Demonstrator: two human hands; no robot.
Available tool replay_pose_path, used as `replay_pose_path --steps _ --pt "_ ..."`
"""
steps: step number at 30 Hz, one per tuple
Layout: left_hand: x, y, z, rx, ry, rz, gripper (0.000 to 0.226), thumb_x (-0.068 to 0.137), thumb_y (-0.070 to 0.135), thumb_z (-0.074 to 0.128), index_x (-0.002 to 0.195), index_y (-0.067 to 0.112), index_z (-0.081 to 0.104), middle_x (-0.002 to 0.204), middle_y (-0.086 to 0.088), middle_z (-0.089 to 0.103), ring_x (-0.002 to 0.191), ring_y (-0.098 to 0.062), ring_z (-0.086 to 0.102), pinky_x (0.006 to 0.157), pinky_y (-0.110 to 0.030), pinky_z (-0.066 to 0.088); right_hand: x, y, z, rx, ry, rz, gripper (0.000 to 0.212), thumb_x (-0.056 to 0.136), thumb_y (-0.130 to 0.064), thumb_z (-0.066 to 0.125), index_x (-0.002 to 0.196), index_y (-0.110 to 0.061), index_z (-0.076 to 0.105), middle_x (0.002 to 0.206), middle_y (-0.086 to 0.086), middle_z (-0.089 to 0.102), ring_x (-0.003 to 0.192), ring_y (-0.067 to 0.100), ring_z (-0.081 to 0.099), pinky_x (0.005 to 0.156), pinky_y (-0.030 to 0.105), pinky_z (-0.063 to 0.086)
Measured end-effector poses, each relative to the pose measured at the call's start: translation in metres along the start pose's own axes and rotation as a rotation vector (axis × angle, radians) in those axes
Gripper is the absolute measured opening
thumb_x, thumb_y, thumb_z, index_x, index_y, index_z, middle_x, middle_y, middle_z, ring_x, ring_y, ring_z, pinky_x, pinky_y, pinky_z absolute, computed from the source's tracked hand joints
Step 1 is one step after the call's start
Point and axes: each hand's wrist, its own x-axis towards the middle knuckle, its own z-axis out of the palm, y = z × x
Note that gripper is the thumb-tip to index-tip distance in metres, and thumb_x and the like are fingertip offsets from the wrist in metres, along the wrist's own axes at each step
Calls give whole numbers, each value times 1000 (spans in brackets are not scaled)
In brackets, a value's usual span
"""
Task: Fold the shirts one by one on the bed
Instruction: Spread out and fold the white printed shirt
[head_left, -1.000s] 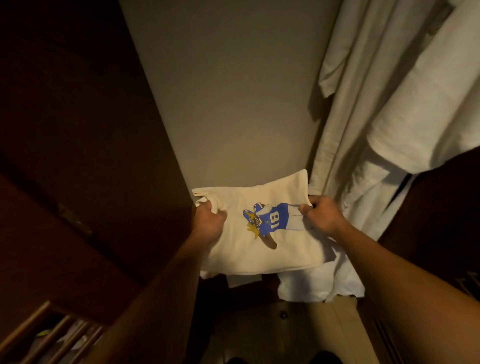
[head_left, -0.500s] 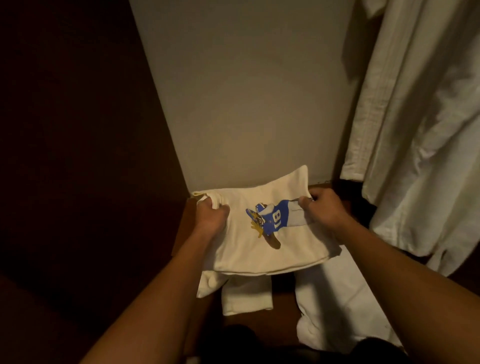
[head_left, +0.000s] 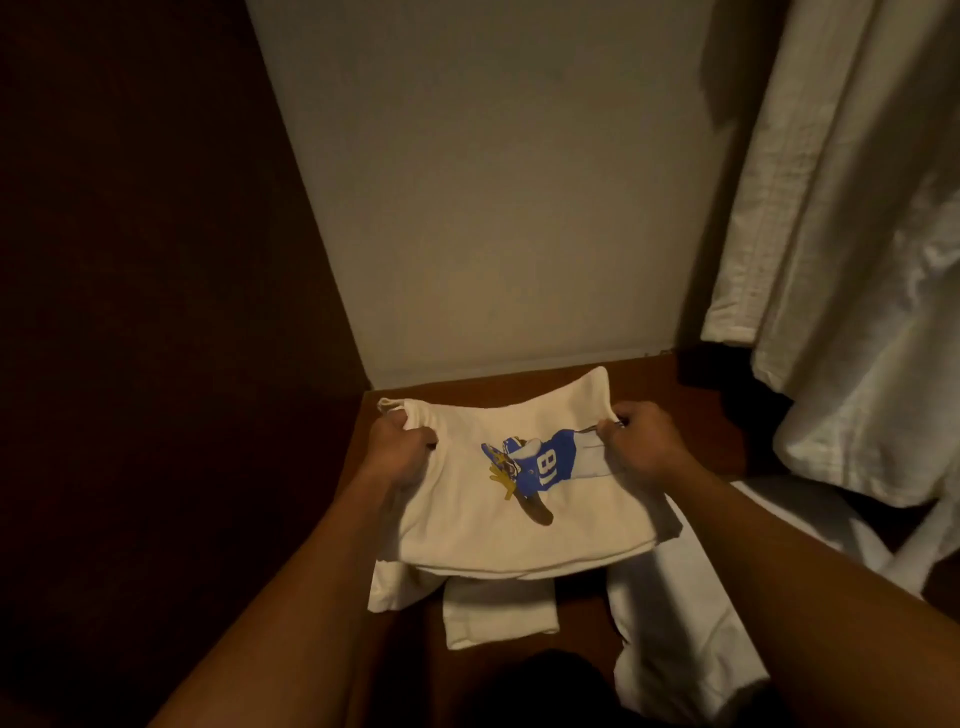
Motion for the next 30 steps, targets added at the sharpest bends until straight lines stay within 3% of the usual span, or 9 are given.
replay_pose_path --steps 7,10,13,16,20,22,24,28,30 --pt "60 -28 -2 -8 18 -82 33 91 5 69 123 7 62 115 -10 66 105 -30 63 90 -34 51 52 -5 33 -58 -55 60 24 105 -21 52 123 -9 63 100 2 64 79 13 60 56 25 45" --pt "87 -32 -1 -37 41 -121 44 93 3 67 136 3 57 119 -7 63 101 -25 61 82 -29 45 76 -12 44 -127 -93 48 27 105 -16 51 124 -4 64 100 5 61 79 15 57 56 24 40" --pt "107 -32 1 -22 79 -103 43 92 2 69 134 3 59 116 -6 61 103 -22 59 83 -26 41 98 -17 58 -112 -94 66 29 105 -17 50 128 -3 62 107 8 62 86 19 57 57 24 40" --pt "123 -36 5 8 95 -83 43 89 6 73 130 6 63 119 -9 65 104 -25 61 85 -28 43 114 -18 70 -99 -75 77 25 106 -16 50 125 -5 61 110 9 63 75 10 54 53 21 39" --pt "130 -41 11 99 57 -73 51 89 12 72 138 10 57 134 -9 58 124 -31 56 89 -25 40 120 -11 76 -150 -24 83 25 104 -9 52 126 -4 60 116 9 63 72 7 50 48 16 40" --pt "126 -47 14 178 18 -50 57 92 7 69 145 5 49 145 -15 51 130 -33 51 88 -21 36 115 -5 81 -229 -58 83 33 103 -9 53 135 -2 56 127 13 62 90 19 60 68 21 50" --pt "119 -54 15 258 23 -20 57 93 9 68 145 5 48 147 -17 51 132 -35 50 95 -27 40 110 3 86 -343 -95 70 41 101 -12 57 141 -6 53 137 14 59 117 29 59 94 35 50" --pt "103 -67 11 599 68 138 46 88 22 67 131 9 58 140 -15 53 130 -38 49 103 -43 43 96 11 91 -659 -139 -46 44 94 -29 63 136 -18 54 134 8 56 117 29 56 96 43 53" --pt "92 -76 15 845 67 229 53 86 29 63 136 14 53 148 -11 45 137 -35 41 108 -48 39 88 14 94 -889 -143 -178 46 92 -36 57 135 -20 52 141 10 47 125 30 48 101 46 47"
